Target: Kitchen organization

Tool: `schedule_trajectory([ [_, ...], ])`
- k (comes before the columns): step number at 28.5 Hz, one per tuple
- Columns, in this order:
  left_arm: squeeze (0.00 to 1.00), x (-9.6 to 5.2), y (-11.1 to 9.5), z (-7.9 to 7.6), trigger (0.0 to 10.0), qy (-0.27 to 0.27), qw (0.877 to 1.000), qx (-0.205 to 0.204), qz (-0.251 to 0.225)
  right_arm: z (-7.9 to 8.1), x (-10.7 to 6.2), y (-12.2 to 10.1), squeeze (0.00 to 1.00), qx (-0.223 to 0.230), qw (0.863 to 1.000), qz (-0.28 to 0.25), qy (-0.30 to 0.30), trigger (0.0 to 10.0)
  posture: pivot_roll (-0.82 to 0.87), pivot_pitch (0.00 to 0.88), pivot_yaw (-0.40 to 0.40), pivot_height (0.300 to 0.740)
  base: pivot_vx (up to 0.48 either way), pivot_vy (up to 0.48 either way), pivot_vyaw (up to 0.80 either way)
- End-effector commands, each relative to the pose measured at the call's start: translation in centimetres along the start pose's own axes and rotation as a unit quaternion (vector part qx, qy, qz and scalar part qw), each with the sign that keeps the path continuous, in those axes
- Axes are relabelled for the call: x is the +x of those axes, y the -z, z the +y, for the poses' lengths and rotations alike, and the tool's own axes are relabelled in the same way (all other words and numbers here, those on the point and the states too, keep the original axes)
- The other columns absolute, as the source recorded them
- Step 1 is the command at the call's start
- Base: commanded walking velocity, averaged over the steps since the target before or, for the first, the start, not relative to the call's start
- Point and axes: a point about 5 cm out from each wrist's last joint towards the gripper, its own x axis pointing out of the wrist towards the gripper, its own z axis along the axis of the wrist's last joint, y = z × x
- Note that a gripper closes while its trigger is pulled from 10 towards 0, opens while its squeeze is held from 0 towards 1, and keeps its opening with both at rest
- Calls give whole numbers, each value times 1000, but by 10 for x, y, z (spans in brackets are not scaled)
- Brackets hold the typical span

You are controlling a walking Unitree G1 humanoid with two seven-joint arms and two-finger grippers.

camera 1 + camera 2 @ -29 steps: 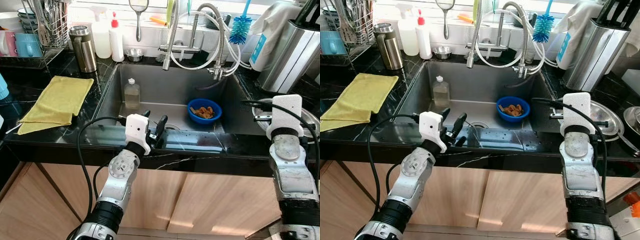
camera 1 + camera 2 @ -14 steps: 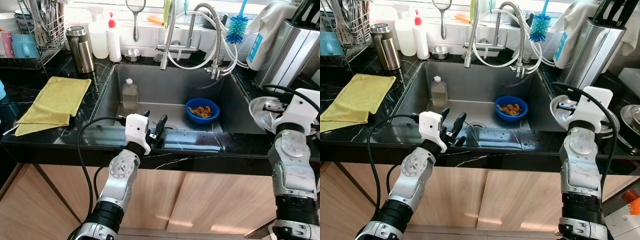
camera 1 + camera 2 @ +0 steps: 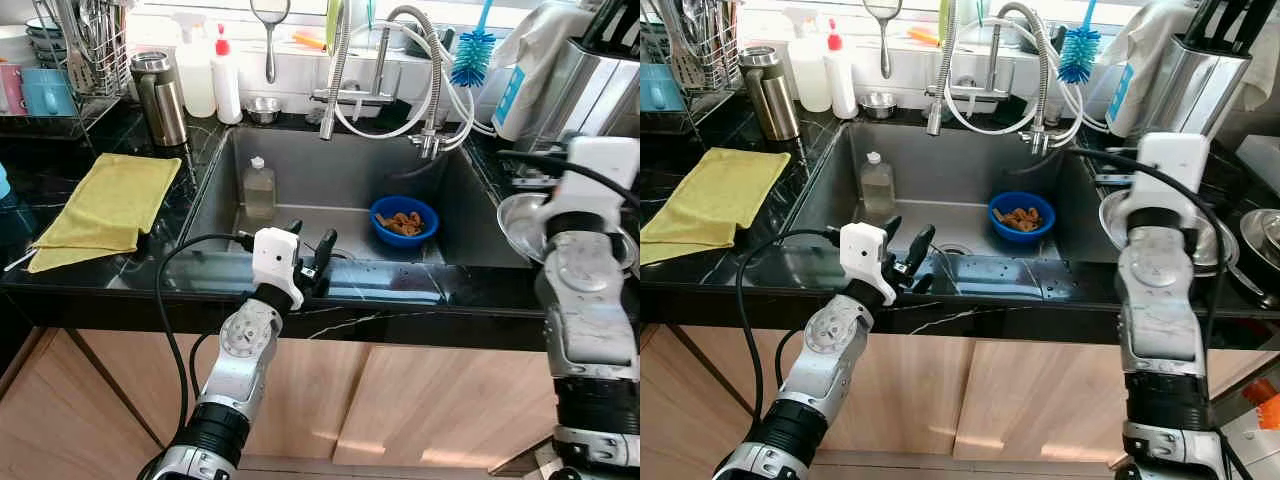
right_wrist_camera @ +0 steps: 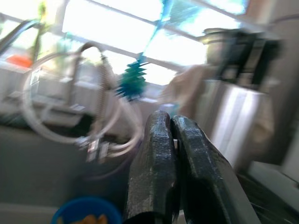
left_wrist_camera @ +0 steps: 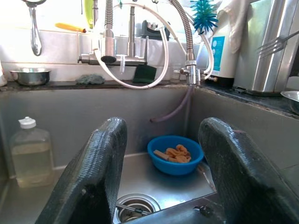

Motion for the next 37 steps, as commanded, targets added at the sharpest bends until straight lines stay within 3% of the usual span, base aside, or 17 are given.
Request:
schedule_trajectory([
  [1,0,3,-1,0,10000,2,1000,3,0,1,5,-6,0,3,1000,-12,-27,10000,110,3,-91,740,0,0,0],
  [5,0,3,-1,0,10000,2,1000,3,0,9,11,-2,0,25,997,-2,-80,10000,107,3,-90,740,0,0,0],
  [7,0,3,-1,-1,10000,2,1000,3,-1,12,13,6,0,3,995,8,-96,10000,111,3,-91,740,0,0,0],
  [14,0,3,-1,0,10000,2,1000,4,-1,27,15,21,0,59,986,41,-149,10000,110,4,-87,740,0,0,0],
  [16,0,4,-2,0,10000,3,1000,5,-1,30,16,38,0,67,985,78,-141,10000,114,7,-86,740,0,0,0],
  [20,0,4,-2,0,10000,3,1000,5,-1,36,16,50,0,85,980,99,-153,10000,118,10,-87,740,0,0,0],
  [27,0,4,-1,0,10000,5,1000,6,1,48,14,65,0,101,970,129,-178,10000,119,3,-84,740,0,0,0],
  [37,0,4,-1,-1,10000,10,1000,7,2,49,12,80,0,106,969,159,-153,10000,124,0,-81,740,0,0,0],
])
